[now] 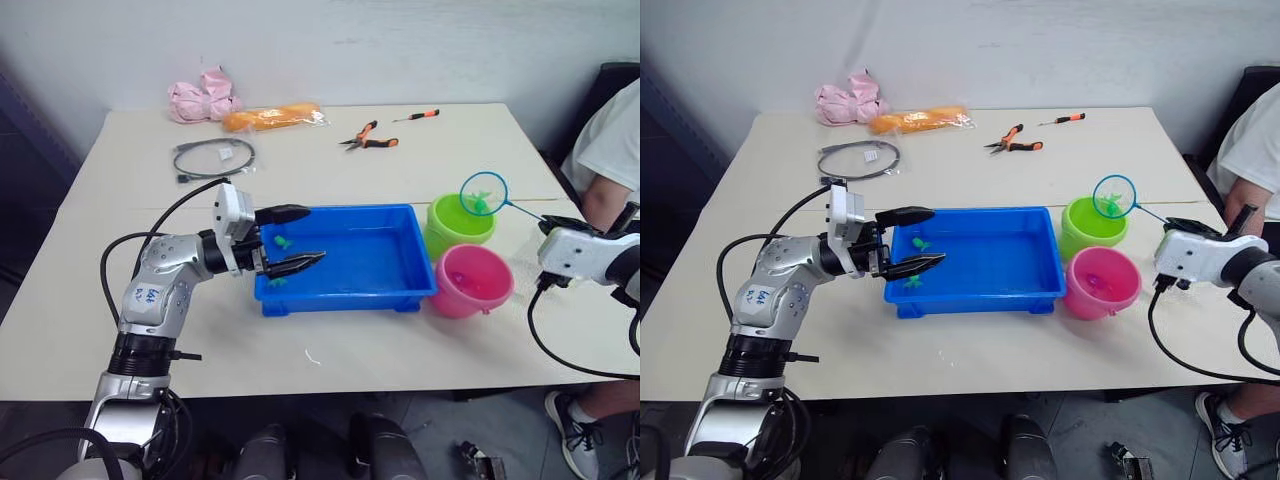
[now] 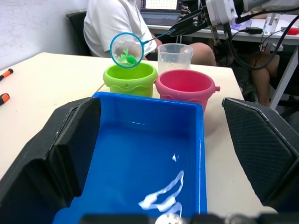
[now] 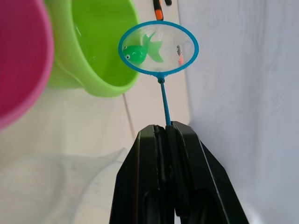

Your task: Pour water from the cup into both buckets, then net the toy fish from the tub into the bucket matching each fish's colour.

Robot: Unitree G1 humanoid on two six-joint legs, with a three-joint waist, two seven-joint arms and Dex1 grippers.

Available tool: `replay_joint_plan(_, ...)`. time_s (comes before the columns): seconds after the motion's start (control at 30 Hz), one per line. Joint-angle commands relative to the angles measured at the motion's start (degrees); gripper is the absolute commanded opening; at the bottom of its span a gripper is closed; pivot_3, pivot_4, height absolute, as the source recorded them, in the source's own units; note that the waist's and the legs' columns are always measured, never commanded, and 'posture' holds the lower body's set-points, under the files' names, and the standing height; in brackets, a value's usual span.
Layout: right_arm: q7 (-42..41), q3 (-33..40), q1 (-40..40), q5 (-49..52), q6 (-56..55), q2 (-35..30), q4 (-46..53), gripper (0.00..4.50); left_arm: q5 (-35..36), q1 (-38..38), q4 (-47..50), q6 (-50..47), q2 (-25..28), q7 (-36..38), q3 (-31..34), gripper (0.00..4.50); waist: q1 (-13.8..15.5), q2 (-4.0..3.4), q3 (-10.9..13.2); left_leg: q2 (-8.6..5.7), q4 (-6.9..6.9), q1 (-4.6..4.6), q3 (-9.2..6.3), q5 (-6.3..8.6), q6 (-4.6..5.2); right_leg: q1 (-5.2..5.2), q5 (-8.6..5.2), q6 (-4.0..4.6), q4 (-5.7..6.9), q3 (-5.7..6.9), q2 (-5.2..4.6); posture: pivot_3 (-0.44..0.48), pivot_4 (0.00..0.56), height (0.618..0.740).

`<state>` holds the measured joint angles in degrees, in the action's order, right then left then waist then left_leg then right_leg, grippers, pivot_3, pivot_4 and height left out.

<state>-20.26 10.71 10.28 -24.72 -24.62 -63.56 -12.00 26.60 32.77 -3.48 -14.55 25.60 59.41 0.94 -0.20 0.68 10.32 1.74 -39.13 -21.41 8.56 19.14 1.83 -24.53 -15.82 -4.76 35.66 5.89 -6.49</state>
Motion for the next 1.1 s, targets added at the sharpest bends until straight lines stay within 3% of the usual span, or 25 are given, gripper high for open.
replay_joint_plan(0.03,12.67,-0.33,-0.86,-10.39,-4.59,-1.67,-0.31,0.0,-0.31,0.55,-0.29,1.92,-0.53,0.11,0.09,4.44,-0.05,0.0,0.0,0.02,0.0,0.02,0.0,-0.01,-0.02,0.0,0.0,0.0,0.0,-0.02,0.01,0.0,0.15,0.74)
replay_joint_plan(0.23,19.09,-4.39,-1.81,-18.06,-5.21,-2.03,-2.64,0.0,-0.36,0.27,-0.78,2.69,-1.51,0.0,-0.23,4.44,-0.05,0.0,0.0,0.03,0.0,0.07,0.0,-0.05,-0.09,0.02,-0.02,0.04,0.06,-0.11,0.06,0.0,0.15,0.74)
replay_joint_plan(0.47,24.88,-3.9,-0.69,-21.12,-4.91,-3.24,-1.87,0.0,-0.03,-0.68,0.0,2.35,-2.34,-0.17,-0.58,4.44,-0.04,-0.01,0.0,0.02,0.0,0.07,0.0,-0.07,-0.07,0.03,-0.02,0.04,0.07,-0.15,0.12,0.0,0.15,0.74)
replay_joint_plan(1.1,20.77,-4.95,-0.1,-18.66,-4.58,-4.77,-1.99,0.0,0.15,-1.92,0.2,2.47,-1.81,-0.29,0.06,4.44,0.12,-0.01,0.0,0.02,0.0,0.08,-0.02,-0.09,-0.07,0.05,-0.03,0.05,0.08,-0.43,0.16,0.0,0.15,0.74)
